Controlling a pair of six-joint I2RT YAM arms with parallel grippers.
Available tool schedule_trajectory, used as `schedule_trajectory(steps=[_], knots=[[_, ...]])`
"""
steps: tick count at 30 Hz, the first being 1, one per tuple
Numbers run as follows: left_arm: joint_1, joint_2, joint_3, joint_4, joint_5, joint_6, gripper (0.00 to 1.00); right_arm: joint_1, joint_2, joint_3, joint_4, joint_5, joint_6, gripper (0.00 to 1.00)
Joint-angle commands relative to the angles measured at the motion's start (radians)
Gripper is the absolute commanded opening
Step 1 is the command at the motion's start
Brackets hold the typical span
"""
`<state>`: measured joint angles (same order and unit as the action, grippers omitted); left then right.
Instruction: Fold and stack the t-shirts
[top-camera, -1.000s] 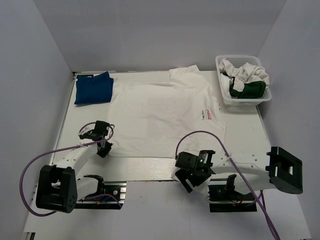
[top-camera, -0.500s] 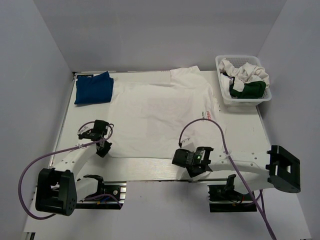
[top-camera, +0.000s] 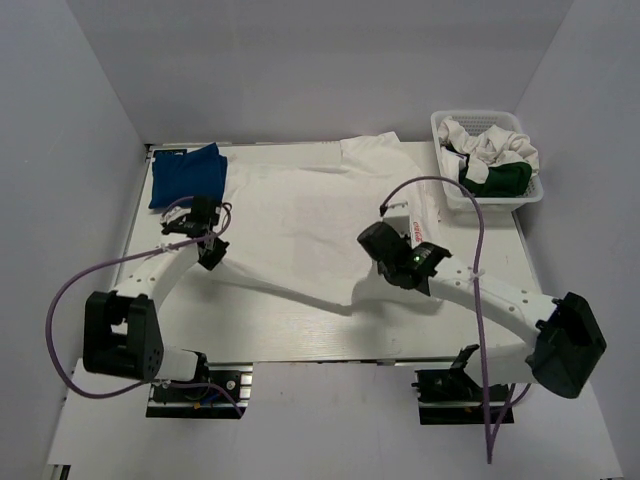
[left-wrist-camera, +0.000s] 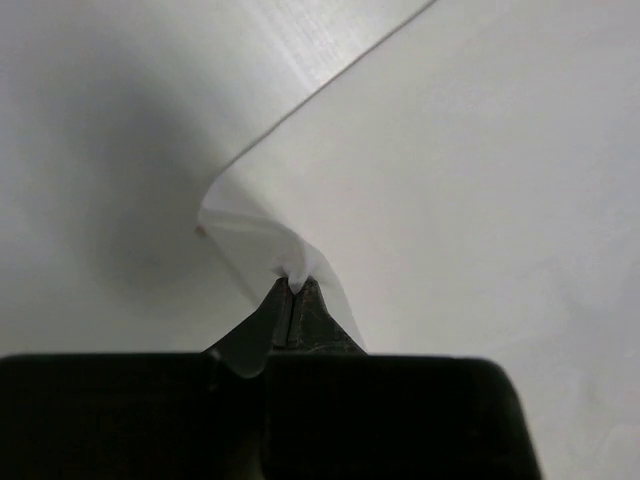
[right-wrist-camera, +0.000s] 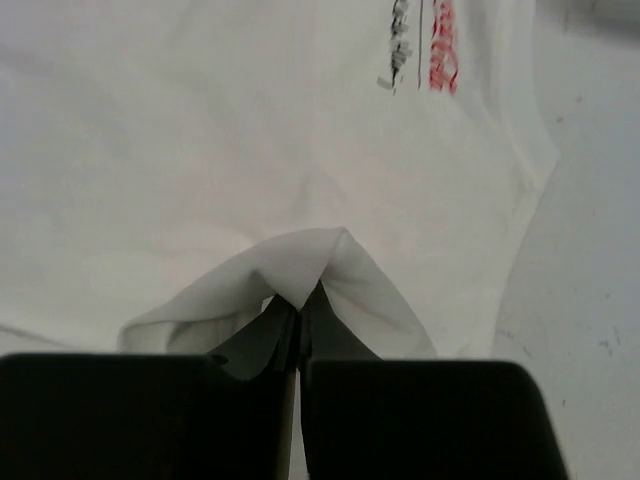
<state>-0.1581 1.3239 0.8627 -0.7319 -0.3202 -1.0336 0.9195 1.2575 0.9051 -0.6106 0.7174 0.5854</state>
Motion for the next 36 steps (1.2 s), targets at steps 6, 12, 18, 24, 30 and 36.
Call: schedule_trajectory(steps=[6,12,18,24,30,36], knots=[[0.037,0.199,0.219,-0.003,-0.049,0.017,0.0,-0.235,0.178,0.204,0.316,-0.062,-0.219,0.0],[0.068,0.342,0.337,0.018,-0.049,0.035,0.0,-0.333,0.333,0.314,0.35,-0.133,-0.308,0.0],[0.088,0.477,0.459,0.037,-0.037,0.055,0.0,-0.409,0.445,0.409,0.382,-0.234,-0.349,0.0],[0.106,0.567,0.549,0.052,-0.004,0.099,0.78,-0.469,0.621,0.604,0.327,-0.237,-0.391,0.03],[0.115,0.568,0.624,0.005,-0.003,0.109,0.99,-0.49,0.735,0.775,0.166,-0.246,-0.337,0.9],[0.115,0.456,0.534,0.028,0.021,0.142,0.99,-0.482,0.57,0.583,0.256,-0.439,-0.317,0.9]])
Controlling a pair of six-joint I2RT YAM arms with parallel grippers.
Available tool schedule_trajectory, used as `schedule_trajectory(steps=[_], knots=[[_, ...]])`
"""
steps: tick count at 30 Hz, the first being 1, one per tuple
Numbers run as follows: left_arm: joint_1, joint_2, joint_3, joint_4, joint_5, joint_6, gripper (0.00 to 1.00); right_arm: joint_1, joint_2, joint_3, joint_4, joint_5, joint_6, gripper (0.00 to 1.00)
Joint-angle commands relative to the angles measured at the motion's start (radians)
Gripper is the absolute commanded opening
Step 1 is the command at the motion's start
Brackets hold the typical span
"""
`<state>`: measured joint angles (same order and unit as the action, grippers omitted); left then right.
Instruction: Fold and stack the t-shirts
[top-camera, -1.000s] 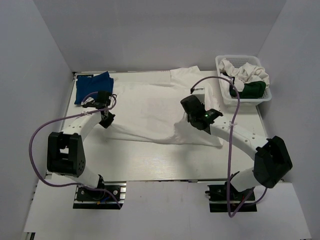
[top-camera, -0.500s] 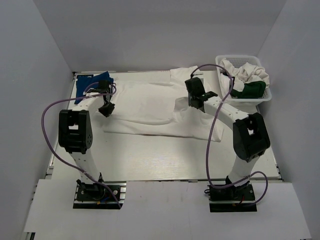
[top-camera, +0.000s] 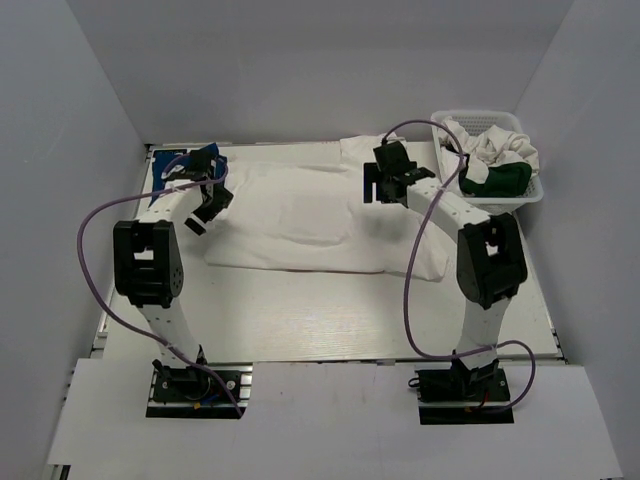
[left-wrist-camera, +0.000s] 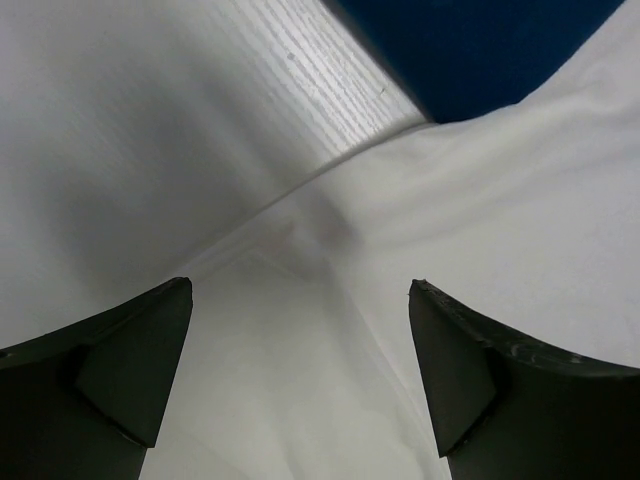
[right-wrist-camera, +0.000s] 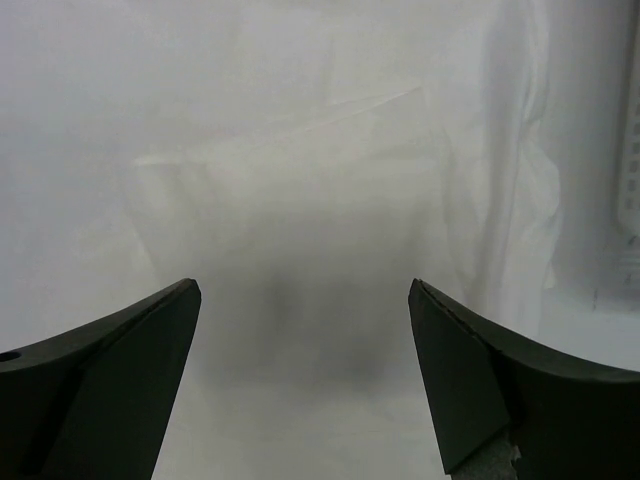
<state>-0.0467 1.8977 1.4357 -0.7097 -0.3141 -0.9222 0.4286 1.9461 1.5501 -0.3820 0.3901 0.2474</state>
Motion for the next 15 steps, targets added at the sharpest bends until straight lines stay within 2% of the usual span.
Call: schedule_trajectory(steps=[1,4,5,8,10,15], knots=[[0.004,-0.132,-0.055,0.024,0.029,0.049,0.99,0.009,-0.137,-0.146,0.058,-0.164,0.021,0.9],[-0.01,-0.154,-0.106,0.101,0.085,0.086,0.99,0.01,-0.211,-0.261,0.104,-0.226,0.046,0.9],[-0.019,-0.144,-0.106,0.131,0.154,0.095,0.99,0.01,-0.214,-0.277,0.103,-0.223,0.064,0.9],[-0.019,-0.082,-0.127,0.171,0.301,0.115,0.99,0.001,-0.213,-0.364,0.117,-0.215,0.098,0.9],[-0.019,-0.02,-0.127,0.171,0.349,0.126,0.99,-0.002,-0.196,-0.392,0.133,-0.195,0.098,0.9],[-0.019,0.032,-0.158,0.142,0.359,0.135,0.99,-0.019,-0.168,-0.472,0.144,-0.22,0.104,0.9]])
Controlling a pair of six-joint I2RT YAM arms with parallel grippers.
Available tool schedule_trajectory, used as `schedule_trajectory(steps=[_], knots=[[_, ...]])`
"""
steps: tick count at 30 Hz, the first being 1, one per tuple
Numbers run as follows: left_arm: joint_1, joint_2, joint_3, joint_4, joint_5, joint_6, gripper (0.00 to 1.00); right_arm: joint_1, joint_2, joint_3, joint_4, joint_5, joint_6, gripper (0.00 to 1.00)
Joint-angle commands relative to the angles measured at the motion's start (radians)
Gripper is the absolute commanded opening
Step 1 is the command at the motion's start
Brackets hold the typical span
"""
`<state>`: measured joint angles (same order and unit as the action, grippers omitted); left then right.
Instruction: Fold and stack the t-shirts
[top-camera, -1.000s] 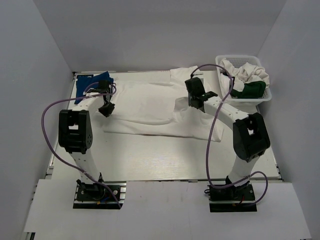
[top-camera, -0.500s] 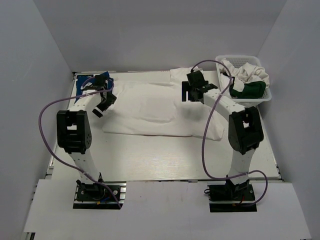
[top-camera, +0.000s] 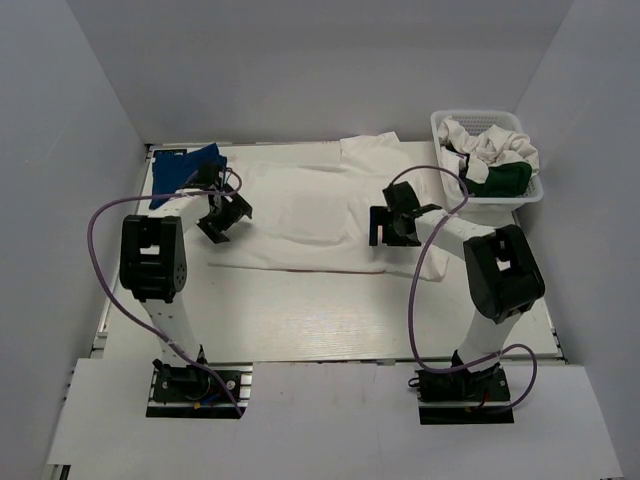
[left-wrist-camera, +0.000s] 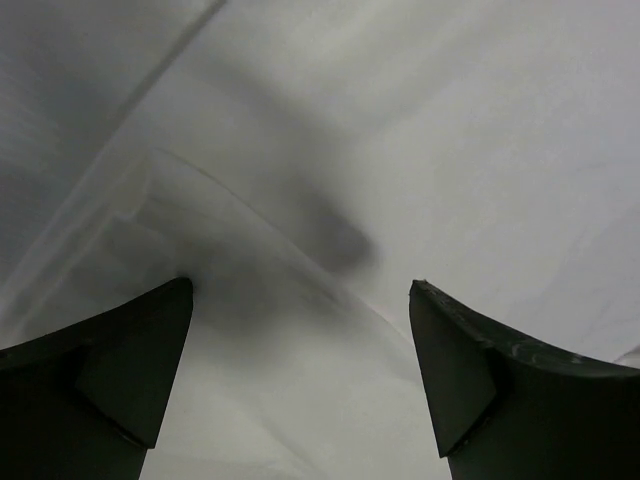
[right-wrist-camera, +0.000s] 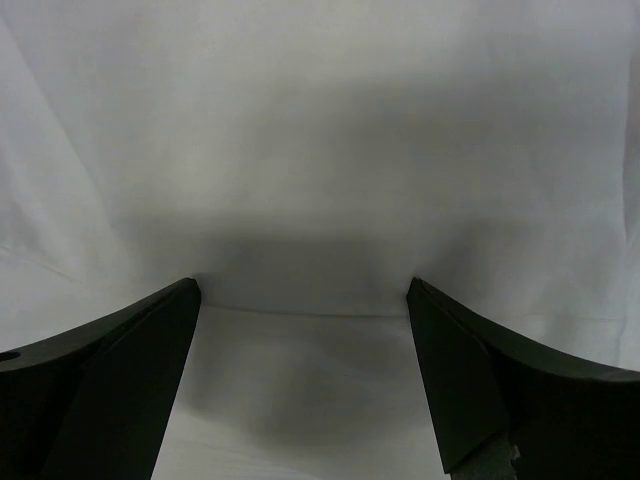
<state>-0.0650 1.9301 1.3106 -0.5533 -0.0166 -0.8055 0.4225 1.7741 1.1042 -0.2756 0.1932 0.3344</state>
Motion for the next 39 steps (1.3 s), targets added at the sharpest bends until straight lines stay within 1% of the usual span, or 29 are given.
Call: schedule_trajectory(steps=[1,2,3,6,7,8,9,10,13,14,16,17,19,21,22,23,24,25,26,27,28,29,30,31,32,33,34,35,39], knots=[[-0.001,0.0,-0.049,-0.014,0.052,0.019,0.99,-0.013,-0.001,-0.049,0.038,-0.041,0.018,0.9],[-0.001,-0.012,-0.098,-0.014,0.052,0.019,0.99,-0.014,-0.014,-0.066,0.039,-0.05,0.02,0.9],[-0.001,-0.044,-0.129,-0.004,0.052,0.019,0.99,-0.014,-0.024,-0.126,0.035,-0.06,0.032,0.9],[-0.001,-0.104,-0.258,0.01,0.032,0.019,0.99,-0.013,-0.094,-0.242,-0.02,-0.066,0.104,0.9],[-0.001,-0.15,-0.292,0.01,0.032,0.006,0.99,-0.013,-0.113,-0.265,-0.034,-0.063,0.156,0.9],[-0.001,-0.176,-0.365,0.01,0.032,0.006,0.99,-0.007,-0.187,-0.292,-0.06,-0.063,0.175,0.9],[-0.001,-0.206,-0.404,0.01,0.018,-0.007,0.99,-0.007,-0.215,-0.373,-0.088,-0.092,0.193,0.9],[-0.001,-0.235,-0.474,-0.009,0.009,-0.017,0.99,-0.007,-0.299,-0.401,-0.096,-0.107,0.234,0.9],[-0.001,-0.364,-0.595,-0.075,-0.015,-0.046,0.99,0.004,-0.406,-0.507,-0.142,-0.167,0.268,0.9],[-0.001,-0.437,-0.62,-0.095,-0.016,-0.058,0.99,0.015,-0.456,-0.533,-0.177,-0.182,0.267,0.9],[-0.001,-0.511,-0.678,-0.163,-0.025,-0.069,0.99,0.03,-0.519,-0.549,-0.201,-0.23,0.25,0.9],[-0.001,-0.545,-0.679,-0.187,-0.025,-0.078,0.99,0.042,-0.583,-0.543,-0.233,-0.254,0.22,0.9],[-0.001,-0.633,-0.679,-0.226,-0.039,-0.078,0.99,0.064,-0.622,-0.509,-0.247,-0.244,0.201,0.9],[-0.001,-0.667,-0.647,-0.235,-0.075,-0.078,0.99,0.071,-0.68,-0.482,-0.237,-0.209,0.148,0.9],[-0.001,-0.668,-0.596,-0.235,-0.088,-0.078,0.99,0.074,-0.68,-0.419,-0.232,-0.161,0.137,0.9],[-0.001,-0.668,-0.564,-0.215,-0.118,-0.067,0.99,0.071,-0.68,-0.396,-0.196,-0.115,0.082,0.9],[-0.001,-0.643,-0.529,-0.215,-0.134,-0.058,0.99,0.068,-0.665,-0.358,-0.171,-0.091,0.062,0.9],[-0.001,-0.619,-0.442,-0.203,-0.149,-0.049,0.99,0.067,-0.641,-0.321,-0.148,-0.074,0.026,0.9],[-0.001,-0.552,-0.395,-0.203,-0.186,-0.031,0.99,0.064,-0.621,-0.302,-0.069,0.011,0.019,0.9],[0.008,-0.51,-0.348,-0.203,-0.206,-0.018,0.99,0.062,-0.554,-0.258,-0.048,0.041,0.011,0.9],[0.017,-0.464,-0.249,-0.203,-0.206,-0.005,0.99,0.061,-0.524,-0.232,-0.03,0.063,0.014,0.9],[0.017,-0.417,-0.194,-0.203,-0.218,0.014,0.99,0.053,-0.49,-0.143,-0.001,0.095,0.014,0.9],[0.017,-0.367,-0.141,-0.236,-0.255,0.028,0.99,0.052,-0.46,-0.112,-0.001,0.103,0.015,0.9],[0.017,-0.267,-0.032,-0.259,-0.276,0.028,0.99,0.035,-0.344,-0.081,-0.005,0.106,0.017,0.9],[0.017,-0.217,0.02,-0.276,-0.305,0.028,0.99,0.03,-0.306,0.027,-0.014,0.107,0.017,0.9],[0.017,-0.171,0.114,-0.299,-0.315,0.028,0.99,0.022,-0.229,0.067,-0.026,0.103,0.018,0.9],[0.017,-0.089,0.157,-0.3,-0.315,0.028,0.99,0.004,-0.15,0.109,-0.063,0.1,0.017,0.9],[0.017,-0.045,0.242,-0.31,-0.315,0.028,0.99,-0.004,-0.086,0.223,-0.069,0.085,0.011,0.9],[0.017,0.134,0.45,-0.356,-0.33,0.038,0.98,-0.033,0.051,0.426,-0.074,0.103,-0.044,0.9]])
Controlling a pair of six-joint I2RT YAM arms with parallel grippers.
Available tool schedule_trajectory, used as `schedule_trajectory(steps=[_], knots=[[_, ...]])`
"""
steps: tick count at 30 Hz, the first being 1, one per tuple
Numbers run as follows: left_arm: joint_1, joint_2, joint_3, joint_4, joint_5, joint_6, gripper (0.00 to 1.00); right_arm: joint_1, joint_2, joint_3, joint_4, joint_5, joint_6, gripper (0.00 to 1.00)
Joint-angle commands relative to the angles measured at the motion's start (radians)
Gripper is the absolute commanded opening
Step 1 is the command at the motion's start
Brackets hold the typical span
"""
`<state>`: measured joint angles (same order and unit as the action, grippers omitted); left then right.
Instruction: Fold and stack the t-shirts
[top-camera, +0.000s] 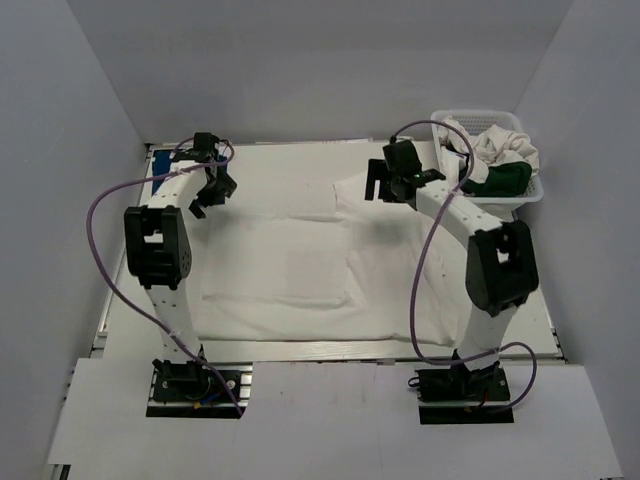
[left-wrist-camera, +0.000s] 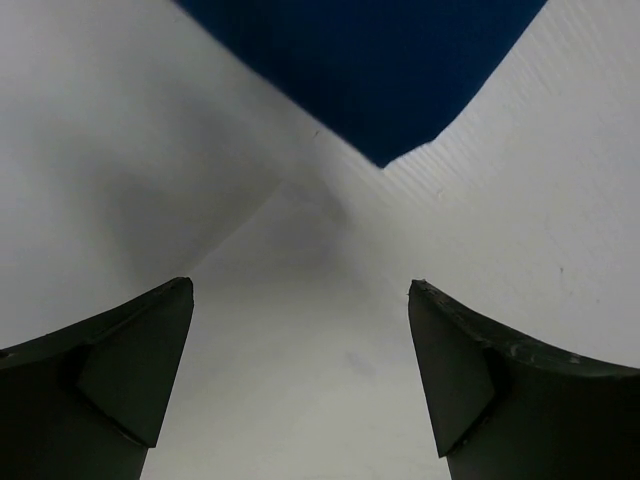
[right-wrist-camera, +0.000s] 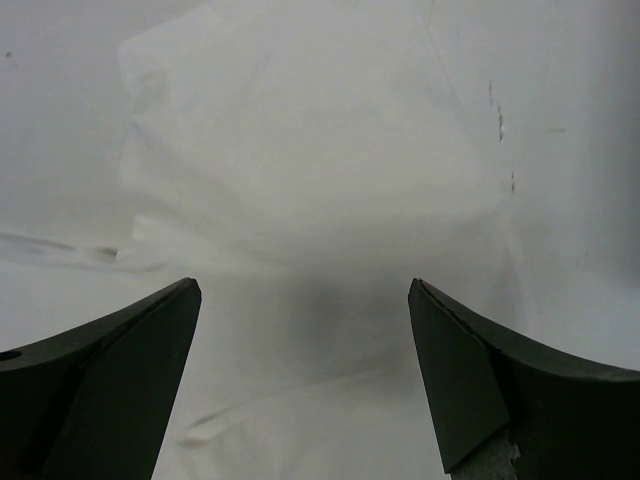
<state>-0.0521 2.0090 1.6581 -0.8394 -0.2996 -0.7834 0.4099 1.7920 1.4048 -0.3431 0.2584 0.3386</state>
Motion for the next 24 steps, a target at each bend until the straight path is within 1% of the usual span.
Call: schedule_trajectory(steps=[1,2,3,5,6,10,13,14,16,17,18,19,20,22,23,24], knots=[[0.005,0.085,0.136,-0.095,-0.058,0.016,0.97,-0.038,0.088,0.15,-0.02,0.047,-0.07,0.9],[0.005,0.105,0.181,-0.095,-0.058,0.016,0.97,-0.046,0.102,0.18,-0.025,0.051,-0.076,0.9],[0.005,0.14,0.193,-0.095,-0.068,0.016,0.97,-0.063,0.119,0.248,-0.025,0.053,-0.085,0.9],[0.005,0.161,0.215,-0.095,-0.069,0.016,0.95,-0.08,0.18,0.295,-0.033,0.05,-0.111,0.9],[0.005,0.172,0.215,-0.095,-0.069,0.016,0.95,-0.085,0.193,0.356,-0.036,0.041,-0.116,0.9],[0.014,0.212,0.239,-0.095,-0.078,0.016,0.93,-0.112,0.291,0.454,-0.046,0.025,-0.142,0.9],[0.014,0.212,0.215,-0.095,-0.078,0.016,0.89,-0.138,0.354,0.541,-0.045,-0.004,-0.153,0.9],[0.014,0.221,0.206,-0.086,-0.078,0.016,0.85,-0.14,0.395,0.554,-0.045,-0.011,-0.165,0.9],[0.014,0.221,0.192,-0.086,-0.058,0.016,0.81,-0.148,0.42,0.594,-0.022,-0.066,-0.18,0.9],[0.014,0.221,0.181,-0.076,-0.058,0.016,0.76,-0.146,0.449,0.596,-0.007,-0.082,-0.194,0.9],[0.014,0.221,0.171,-0.067,-0.047,0.016,0.73,-0.148,0.46,0.597,0.018,-0.091,-0.235,0.9],[0.014,0.234,0.17,-0.067,-0.047,0.016,0.69,-0.146,0.483,0.609,0.036,-0.119,-0.242,0.9],[0.014,0.243,0.17,-0.067,-0.047,0.016,0.56,-0.148,0.509,0.615,0.048,-0.134,-0.248,0.9],[0.014,0.243,0.17,-0.067,-0.047,0.016,0.45,-0.151,0.553,0.666,0.056,-0.174,-0.25,0.9],[0.014,0.252,0.16,-0.067,-0.047,0.016,0.42,-0.148,0.587,0.696,0.059,-0.179,-0.248,0.9],[0.014,0.252,0.16,-0.067,-0.038,0.016,0.33,-0.149,0.602,0.71,0.059,-0.186,-0.251,0.9]])
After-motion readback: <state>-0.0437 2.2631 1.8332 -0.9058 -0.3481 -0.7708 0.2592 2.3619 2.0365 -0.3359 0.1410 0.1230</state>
